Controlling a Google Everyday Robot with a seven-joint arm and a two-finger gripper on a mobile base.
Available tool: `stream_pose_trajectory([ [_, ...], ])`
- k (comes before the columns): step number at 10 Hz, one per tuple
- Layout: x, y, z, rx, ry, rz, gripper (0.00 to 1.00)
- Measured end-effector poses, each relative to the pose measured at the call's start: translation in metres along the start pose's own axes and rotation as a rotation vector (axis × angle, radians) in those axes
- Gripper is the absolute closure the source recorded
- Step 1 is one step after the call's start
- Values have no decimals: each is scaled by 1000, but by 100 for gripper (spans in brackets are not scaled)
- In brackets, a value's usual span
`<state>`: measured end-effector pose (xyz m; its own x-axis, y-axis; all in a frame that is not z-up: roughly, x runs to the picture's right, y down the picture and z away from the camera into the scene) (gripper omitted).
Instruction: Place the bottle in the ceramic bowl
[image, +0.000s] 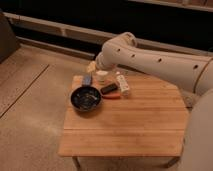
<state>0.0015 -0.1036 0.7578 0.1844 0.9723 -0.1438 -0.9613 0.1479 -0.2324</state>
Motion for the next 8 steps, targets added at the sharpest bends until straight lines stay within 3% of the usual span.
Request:
stream_pose_trajectory([
  [2, -8, -40, 2, 122, 20, 5, 35],
  [3, -15, -43, 4, 134, 16, 8, 35],
  [4, -20, -47, 8, 128, 6, 21, 35],
  [6, -27, -57, 18, 66, -24, 92, 35],
  [8, -24, -87, 30, 34, -34, 169, 35],
])
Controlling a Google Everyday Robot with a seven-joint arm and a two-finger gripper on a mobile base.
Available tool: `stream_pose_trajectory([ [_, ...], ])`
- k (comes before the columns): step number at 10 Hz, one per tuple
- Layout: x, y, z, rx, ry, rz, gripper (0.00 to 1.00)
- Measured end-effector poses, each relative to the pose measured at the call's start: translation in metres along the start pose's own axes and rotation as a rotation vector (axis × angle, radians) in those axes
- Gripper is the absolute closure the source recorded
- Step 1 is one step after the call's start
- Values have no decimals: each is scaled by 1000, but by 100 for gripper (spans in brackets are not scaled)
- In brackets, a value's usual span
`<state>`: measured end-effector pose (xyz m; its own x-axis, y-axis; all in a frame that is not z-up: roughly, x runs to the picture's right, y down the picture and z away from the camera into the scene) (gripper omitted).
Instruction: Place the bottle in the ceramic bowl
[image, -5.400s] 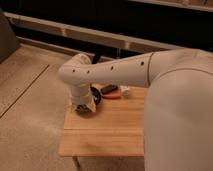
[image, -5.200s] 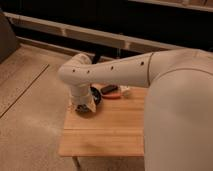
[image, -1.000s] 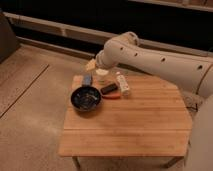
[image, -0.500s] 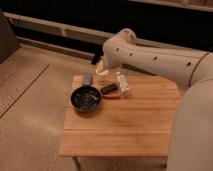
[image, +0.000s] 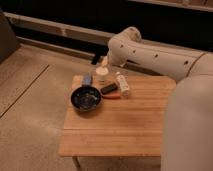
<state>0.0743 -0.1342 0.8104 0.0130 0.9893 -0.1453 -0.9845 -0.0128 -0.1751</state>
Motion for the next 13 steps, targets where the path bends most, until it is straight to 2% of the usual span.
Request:
stream_pose_trajectory([
  [2, 4, -38, 8, 24, 18, 39, 35],
  [4, 11, -73, 20, 58, 60, 63, 35],
  [5, 15, -81, 26, 63, 82, 69, 35],
  [7, 24, -85, 42, 56, 135, 60, 35],
  [10, 40, -81, 69, 48, 238, 25, 35],
  [12, 44, -86, 79, 60, 276, 16, 35],
  [13, 43, -86, 79, 61, 279, 16, 35],
])
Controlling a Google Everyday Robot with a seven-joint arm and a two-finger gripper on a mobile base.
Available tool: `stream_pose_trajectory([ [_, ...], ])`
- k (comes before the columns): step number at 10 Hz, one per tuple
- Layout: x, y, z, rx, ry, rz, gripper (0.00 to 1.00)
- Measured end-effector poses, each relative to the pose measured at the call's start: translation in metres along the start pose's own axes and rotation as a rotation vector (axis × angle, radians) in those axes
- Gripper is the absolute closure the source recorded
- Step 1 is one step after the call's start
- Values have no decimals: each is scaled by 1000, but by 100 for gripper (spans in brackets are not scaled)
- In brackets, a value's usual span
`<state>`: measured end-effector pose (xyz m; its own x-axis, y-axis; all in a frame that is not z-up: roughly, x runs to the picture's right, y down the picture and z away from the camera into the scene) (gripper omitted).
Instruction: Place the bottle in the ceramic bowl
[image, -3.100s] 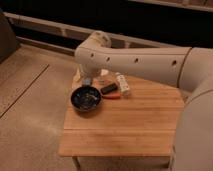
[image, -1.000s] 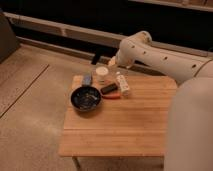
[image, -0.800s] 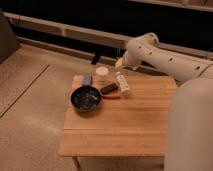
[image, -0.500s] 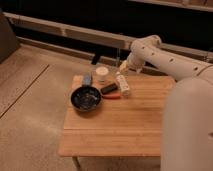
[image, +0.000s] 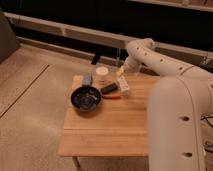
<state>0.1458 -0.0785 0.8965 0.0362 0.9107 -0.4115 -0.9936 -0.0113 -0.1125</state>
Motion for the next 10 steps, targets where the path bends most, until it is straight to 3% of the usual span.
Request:
stream_pose_trajectory([
  [4, 2, 0, 2, 8, 1, -9, 35],
  [6, 0, -4, 14, 64, 12, -33, 35],
  [8, -19, -10, 29, 157, 13, -79, 35],
  [10, -39, -9, 47, 191, 6, -128, 35],
])
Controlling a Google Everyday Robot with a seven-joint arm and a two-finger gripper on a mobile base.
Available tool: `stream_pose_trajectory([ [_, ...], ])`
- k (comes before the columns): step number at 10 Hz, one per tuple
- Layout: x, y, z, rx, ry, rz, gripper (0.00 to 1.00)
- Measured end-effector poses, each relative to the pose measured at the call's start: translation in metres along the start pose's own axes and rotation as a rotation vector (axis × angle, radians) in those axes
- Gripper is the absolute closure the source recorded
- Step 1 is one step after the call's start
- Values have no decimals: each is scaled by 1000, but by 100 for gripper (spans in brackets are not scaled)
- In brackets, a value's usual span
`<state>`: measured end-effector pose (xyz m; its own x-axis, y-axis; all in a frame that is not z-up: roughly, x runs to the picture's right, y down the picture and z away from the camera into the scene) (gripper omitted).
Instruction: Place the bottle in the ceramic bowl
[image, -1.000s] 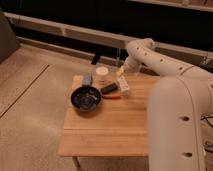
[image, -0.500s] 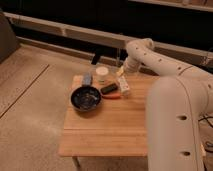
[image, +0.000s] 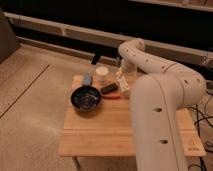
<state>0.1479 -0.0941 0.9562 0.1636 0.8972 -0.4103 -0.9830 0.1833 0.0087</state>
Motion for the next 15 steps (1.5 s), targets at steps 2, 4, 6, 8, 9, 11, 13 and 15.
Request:
stream_pose_trajectory([
  [2, -9, 10, 19, -63, 0, -3, 35],
  [4, -13, 16, 32, -154, 9, 25, 35],
  [6, -10, 10, 46, -185, 37, 33, 35],
  [8, -4, 0, 58, -174, 71, 26, 35],
  [9, 1, -4, 65, -163, 96, 17, 35],
  [11, 11, 4, 76, -171, 142, 7, 35],
  [13, 22, 12, 85, -186, 187, -3, 36],
  [15, 30, 18, 90, -191, 217, -22, 55],
])
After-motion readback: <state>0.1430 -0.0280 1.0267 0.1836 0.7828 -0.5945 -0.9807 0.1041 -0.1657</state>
